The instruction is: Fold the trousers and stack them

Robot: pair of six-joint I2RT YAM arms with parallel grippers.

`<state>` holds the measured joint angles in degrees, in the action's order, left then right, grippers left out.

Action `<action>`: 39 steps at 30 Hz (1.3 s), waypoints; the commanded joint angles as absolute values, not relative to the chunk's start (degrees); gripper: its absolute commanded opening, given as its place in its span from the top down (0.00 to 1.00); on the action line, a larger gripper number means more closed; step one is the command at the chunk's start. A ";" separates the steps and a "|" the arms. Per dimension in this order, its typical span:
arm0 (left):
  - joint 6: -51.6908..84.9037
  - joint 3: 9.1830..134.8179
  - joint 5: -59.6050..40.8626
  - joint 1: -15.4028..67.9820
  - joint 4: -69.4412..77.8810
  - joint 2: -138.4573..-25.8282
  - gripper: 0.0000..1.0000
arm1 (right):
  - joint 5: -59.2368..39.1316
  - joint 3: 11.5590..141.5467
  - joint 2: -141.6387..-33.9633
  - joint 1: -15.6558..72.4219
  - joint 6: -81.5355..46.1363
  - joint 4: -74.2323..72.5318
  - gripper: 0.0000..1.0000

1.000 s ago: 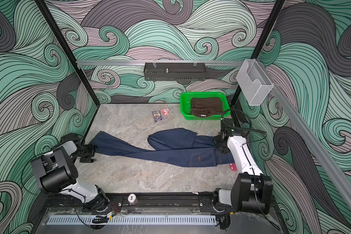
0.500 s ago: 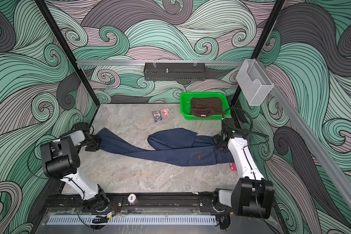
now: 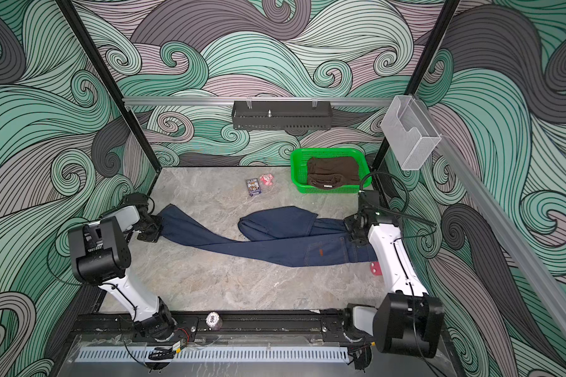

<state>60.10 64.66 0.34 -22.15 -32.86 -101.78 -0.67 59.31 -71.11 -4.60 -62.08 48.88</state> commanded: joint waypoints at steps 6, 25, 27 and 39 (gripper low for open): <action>56.68 66.81 -0.59 -27.05 -39.33 -83.47 1.00 | -0.10 57.76 -65.28 -5.80 -60.39 50.09 0.92; 48.59 53.22 -3.55 -39.11 -40.30 -63.58 1.00 | 3.60 44.29 -50.68 -5.80 -56.32 59.71 0.92; 48.24 52.07 -6.02 -39.11 -37.58 -64.82 1.00 | 2.73 42.66 -52.47 -5.67 -56.25 56.85 0.95; 55.11 82.85 -14.96 -35.85 -42.63 -84.75 1.00 | -2.50 82.21 -80.63 1.22 -60.16 45.51 1.00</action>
<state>52.49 73.54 -13.65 -36.36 -40.93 -84.93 -1.23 70.67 -79.96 0.34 -58.87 50.89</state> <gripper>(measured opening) 0.047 0.060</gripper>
